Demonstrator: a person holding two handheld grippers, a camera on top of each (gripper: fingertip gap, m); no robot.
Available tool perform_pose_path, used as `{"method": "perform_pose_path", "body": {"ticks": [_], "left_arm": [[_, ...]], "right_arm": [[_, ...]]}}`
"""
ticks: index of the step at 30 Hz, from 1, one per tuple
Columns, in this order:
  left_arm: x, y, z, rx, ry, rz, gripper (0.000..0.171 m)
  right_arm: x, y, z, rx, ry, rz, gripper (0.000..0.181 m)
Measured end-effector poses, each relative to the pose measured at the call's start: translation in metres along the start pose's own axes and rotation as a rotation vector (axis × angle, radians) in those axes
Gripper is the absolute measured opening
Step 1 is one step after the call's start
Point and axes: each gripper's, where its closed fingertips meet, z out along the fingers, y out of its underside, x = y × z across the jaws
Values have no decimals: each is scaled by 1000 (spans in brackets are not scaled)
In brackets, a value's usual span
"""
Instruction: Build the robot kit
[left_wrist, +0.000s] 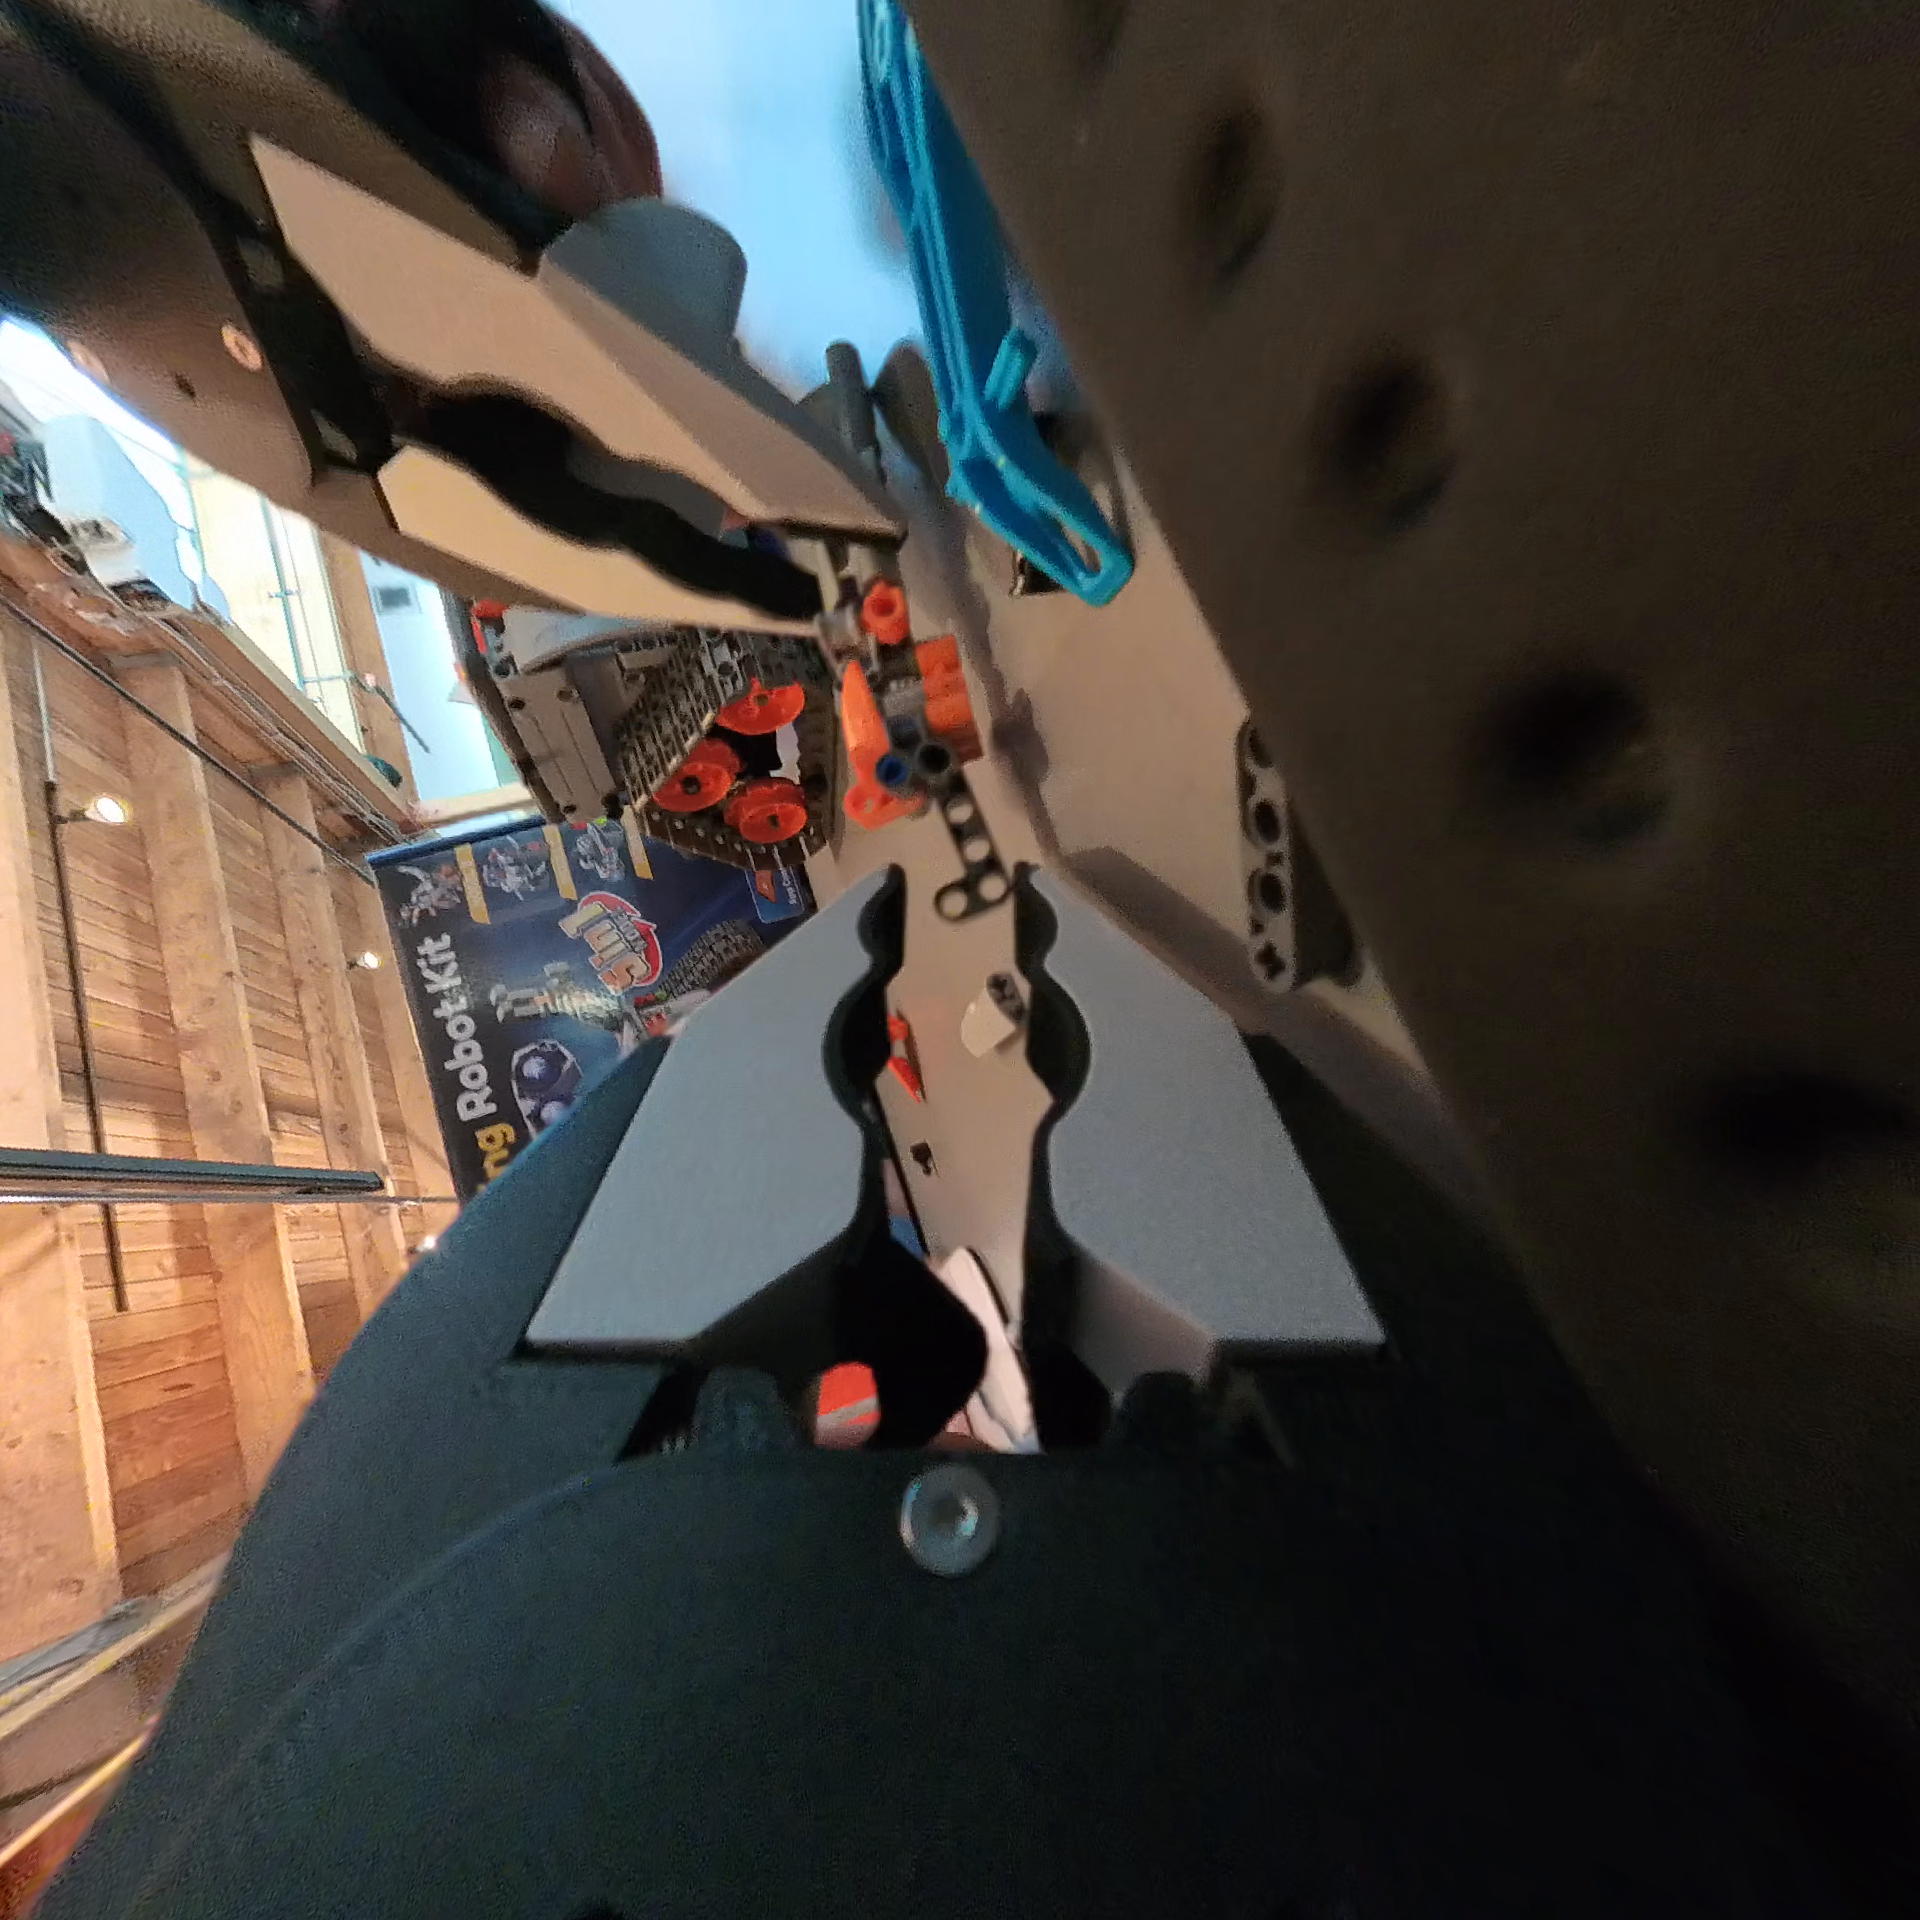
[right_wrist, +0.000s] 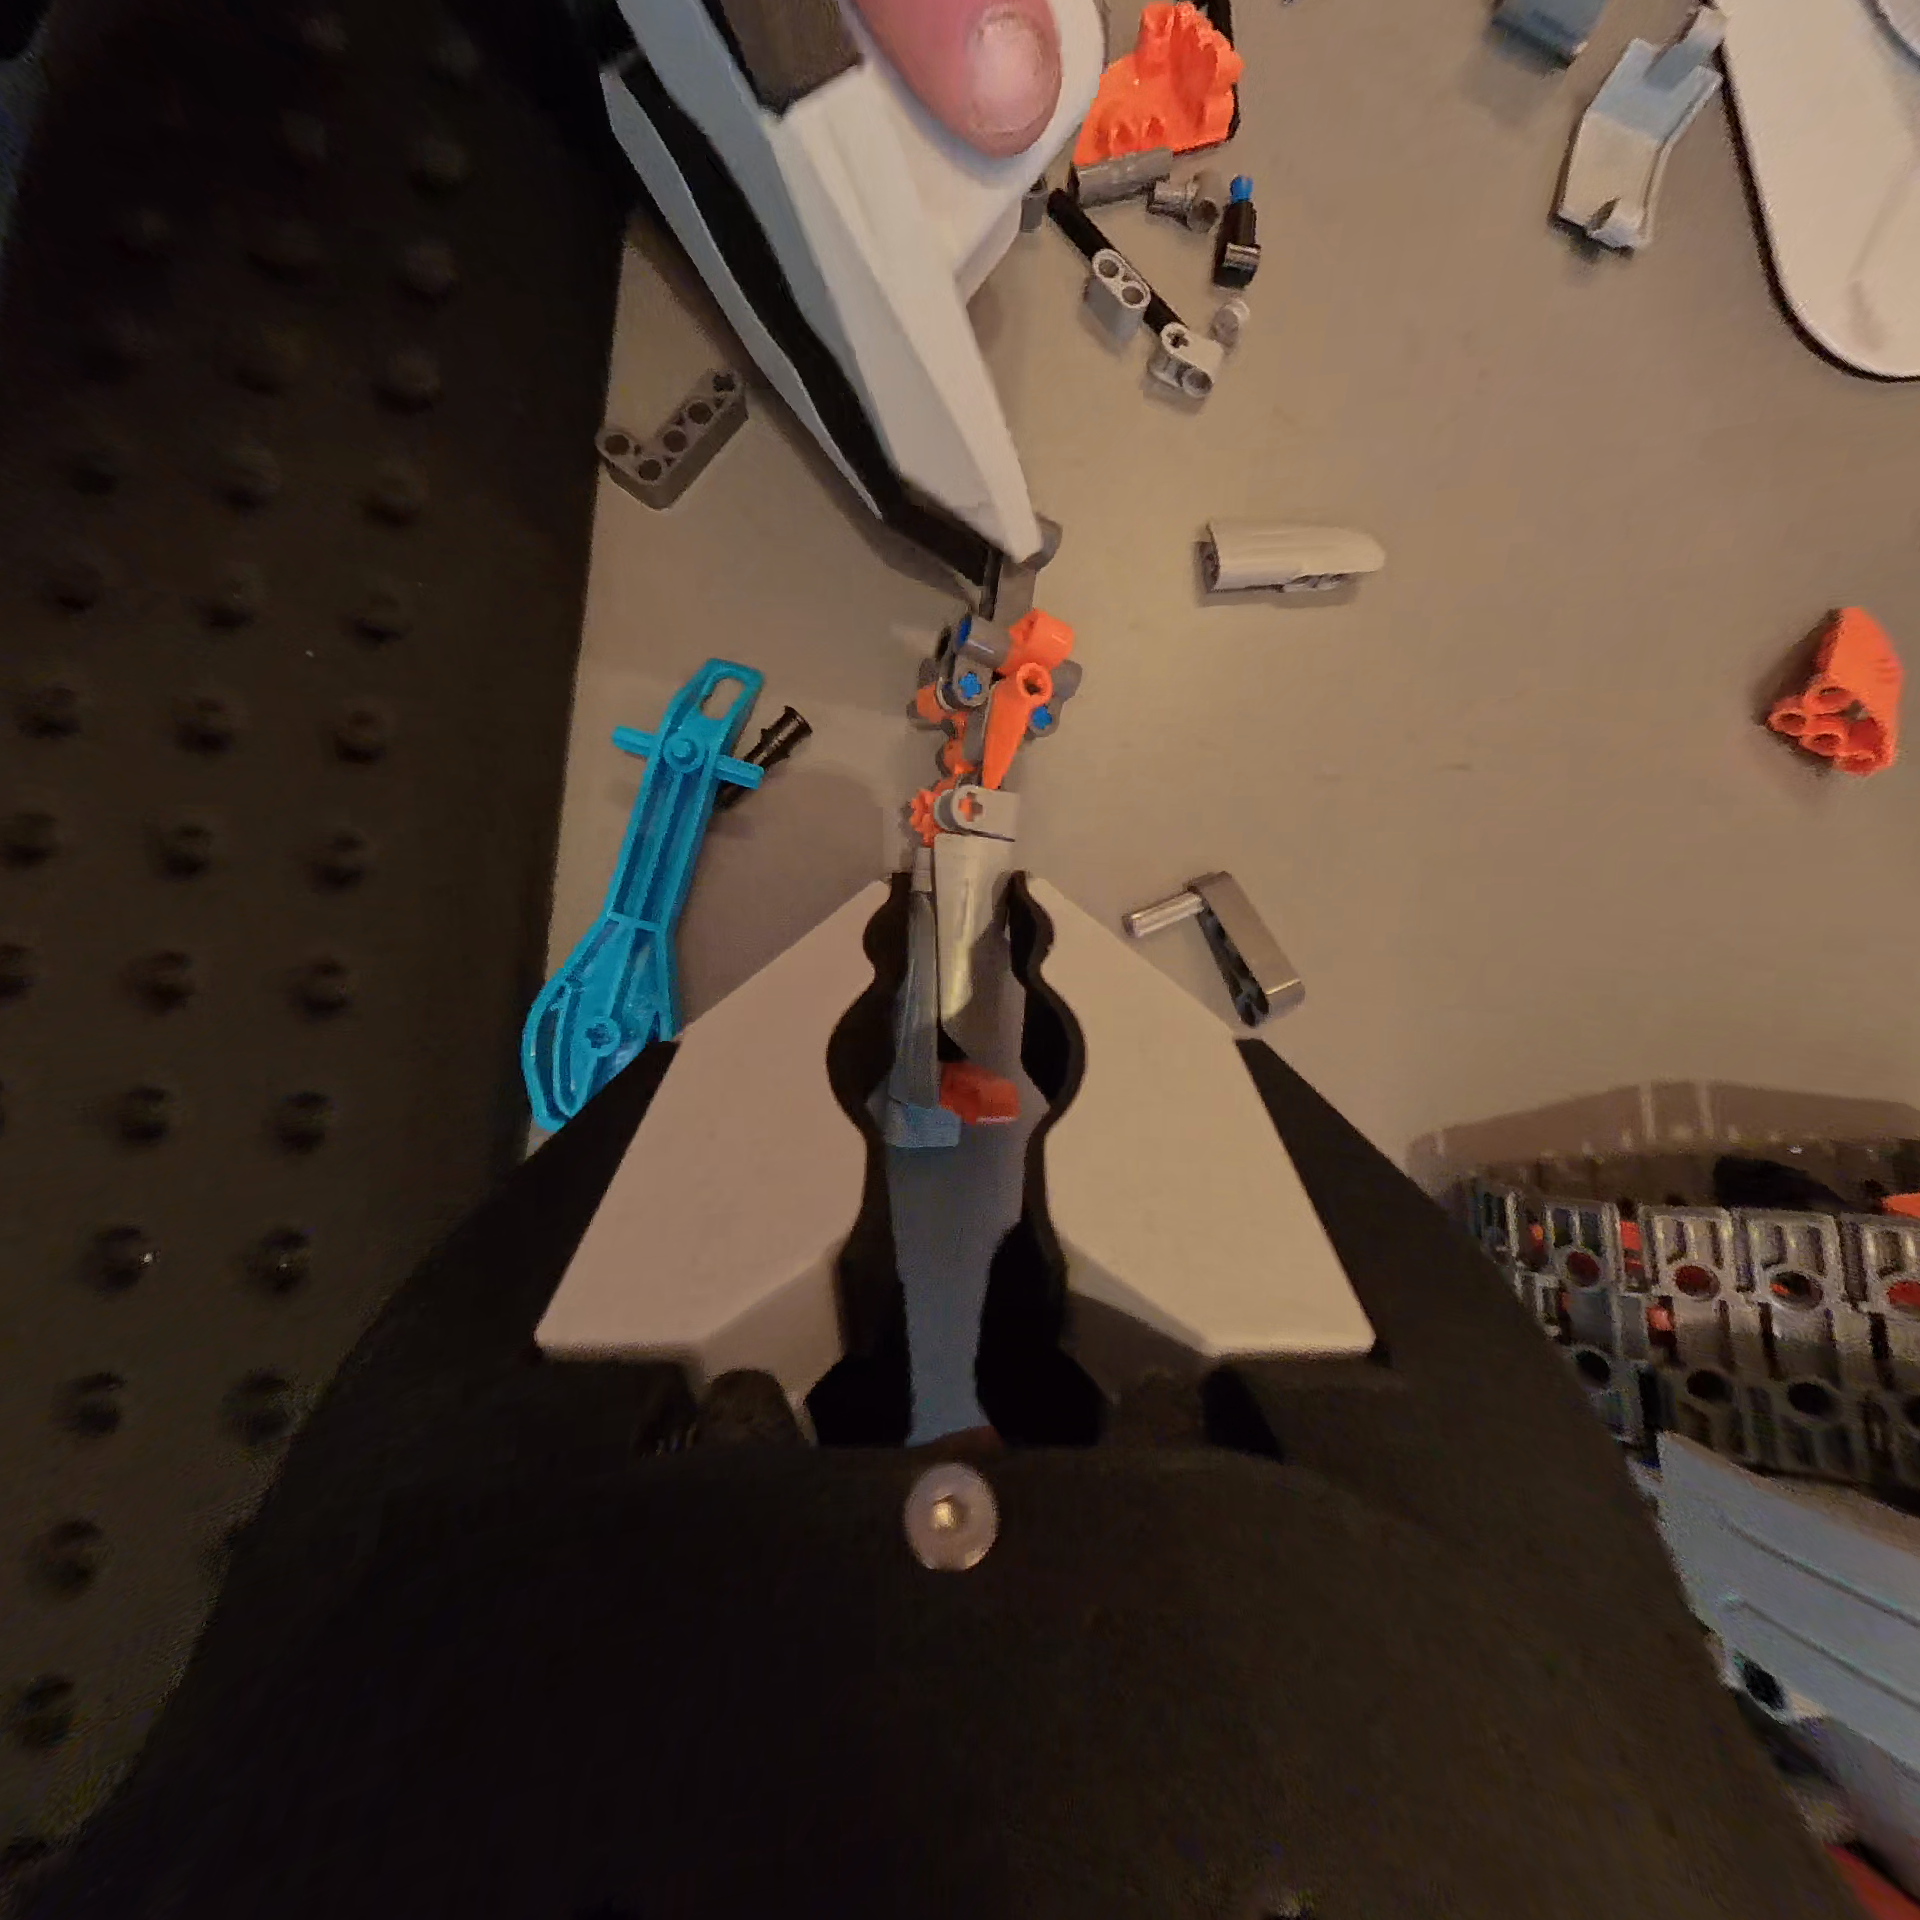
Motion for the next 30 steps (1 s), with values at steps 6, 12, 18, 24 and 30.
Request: {"method": "perform_pose_path", "body": {"ticks": [6, 12, 18, 24, 30], "left_arm": [[11, 15, -6, 3, 192, -323, 26], [5, 6, -11, 88, 315, -553, 30], [-3, 4, -6, 109, 333, -640, 31], [-4, 4, -5, 116, 340, -677, 31], [-8, 11, -6, 101, 305, -695, 31]], "right_arm": [[2, 7, 0, -66, 61, -102, 19], [11, -6, -19, 13, 53, -59, 34], [56, -2, -29, -43, 223, -17, 20], [62, 22, -5, -222, 221, -62, 17], [60, 21, -1, -205, 200, -74, 7]]}}
